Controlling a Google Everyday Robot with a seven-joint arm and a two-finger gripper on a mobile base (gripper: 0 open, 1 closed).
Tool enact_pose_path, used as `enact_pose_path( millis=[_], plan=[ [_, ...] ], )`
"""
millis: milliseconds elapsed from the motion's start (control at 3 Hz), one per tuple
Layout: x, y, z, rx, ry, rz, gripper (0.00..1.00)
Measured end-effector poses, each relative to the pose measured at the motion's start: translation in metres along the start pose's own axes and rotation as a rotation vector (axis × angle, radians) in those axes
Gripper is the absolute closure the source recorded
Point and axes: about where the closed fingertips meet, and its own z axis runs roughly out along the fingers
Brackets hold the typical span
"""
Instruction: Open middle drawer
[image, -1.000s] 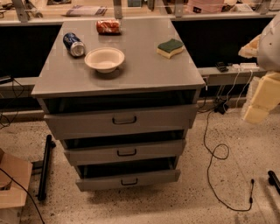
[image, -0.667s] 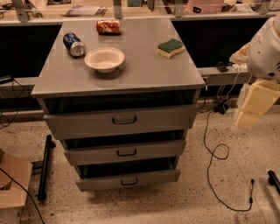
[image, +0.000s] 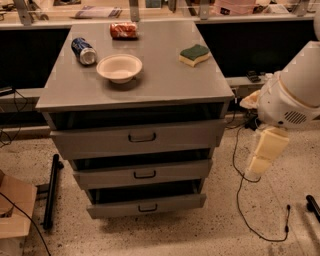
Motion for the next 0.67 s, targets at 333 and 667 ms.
enact_pose_path(
  millis=[333,667],
  plan=[
    [0.012,-0.015,0.034,-0.114,-0.087,0.029,0.00],
    [0.011,-0.015,0.047,-0.134,-0.096,0.027,0.00]
  ],
)
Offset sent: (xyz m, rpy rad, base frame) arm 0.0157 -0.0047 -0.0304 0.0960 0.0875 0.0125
